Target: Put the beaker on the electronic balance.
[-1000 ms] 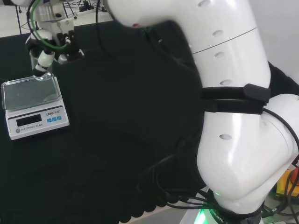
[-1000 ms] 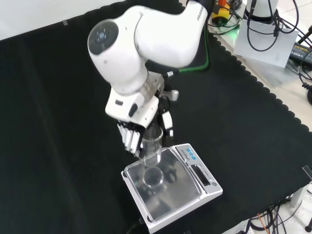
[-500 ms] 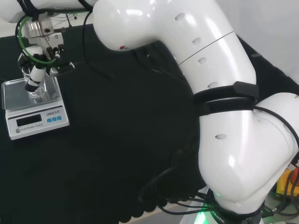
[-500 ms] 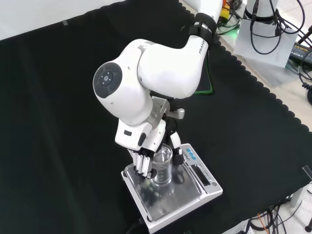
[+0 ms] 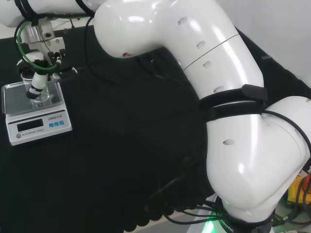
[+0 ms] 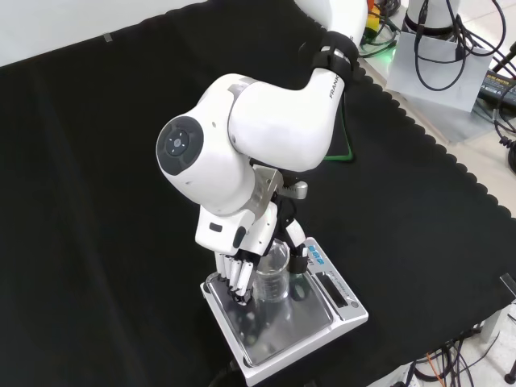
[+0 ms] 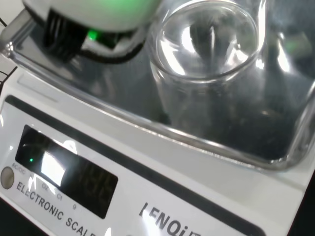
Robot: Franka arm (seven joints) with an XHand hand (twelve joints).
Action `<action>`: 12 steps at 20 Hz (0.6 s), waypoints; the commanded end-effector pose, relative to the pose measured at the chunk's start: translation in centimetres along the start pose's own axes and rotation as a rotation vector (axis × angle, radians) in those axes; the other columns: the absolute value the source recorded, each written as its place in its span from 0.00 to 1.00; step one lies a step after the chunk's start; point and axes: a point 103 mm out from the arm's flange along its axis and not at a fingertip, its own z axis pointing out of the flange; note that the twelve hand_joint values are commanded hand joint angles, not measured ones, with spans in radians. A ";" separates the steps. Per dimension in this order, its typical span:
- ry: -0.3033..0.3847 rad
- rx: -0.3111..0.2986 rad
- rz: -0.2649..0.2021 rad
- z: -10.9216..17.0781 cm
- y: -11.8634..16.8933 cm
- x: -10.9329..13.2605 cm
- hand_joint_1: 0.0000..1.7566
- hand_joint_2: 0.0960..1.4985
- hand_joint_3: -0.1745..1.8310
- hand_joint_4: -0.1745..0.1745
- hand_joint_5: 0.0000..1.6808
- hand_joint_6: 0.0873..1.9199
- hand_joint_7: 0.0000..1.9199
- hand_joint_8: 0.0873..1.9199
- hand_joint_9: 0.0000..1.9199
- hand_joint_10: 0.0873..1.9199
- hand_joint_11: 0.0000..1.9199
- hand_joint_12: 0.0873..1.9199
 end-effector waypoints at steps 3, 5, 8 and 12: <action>0.019 -0.067 -0.040 -1.0 -1.2 -0.3 0.51 0.31 0.33 0.72 0.00 0.00 0.01 0.22 0.12 0.45 0.06 0.81; 0.019 -0.080 -0.041 -1.2 -1.6 -0.5 0.48 0.33 0.27 0.78 0.00 0.00 0.00 0.05 0.06 0.45 0.02 0.81; 0.018 -0.126 -0.048 -1.7 -2.4 -0.8 0.45 0.36 0.19 0.81 0.00 0.00 0.00 0.00 0.01 0.46 0.00 0.77; 0.023 -0.173 -0.052 -2.3 -3.6 -1.4 0.41 0.37 0.15 0.83 0.00 0.00 0.00 0.00 0.00 0.41 0.00 0.71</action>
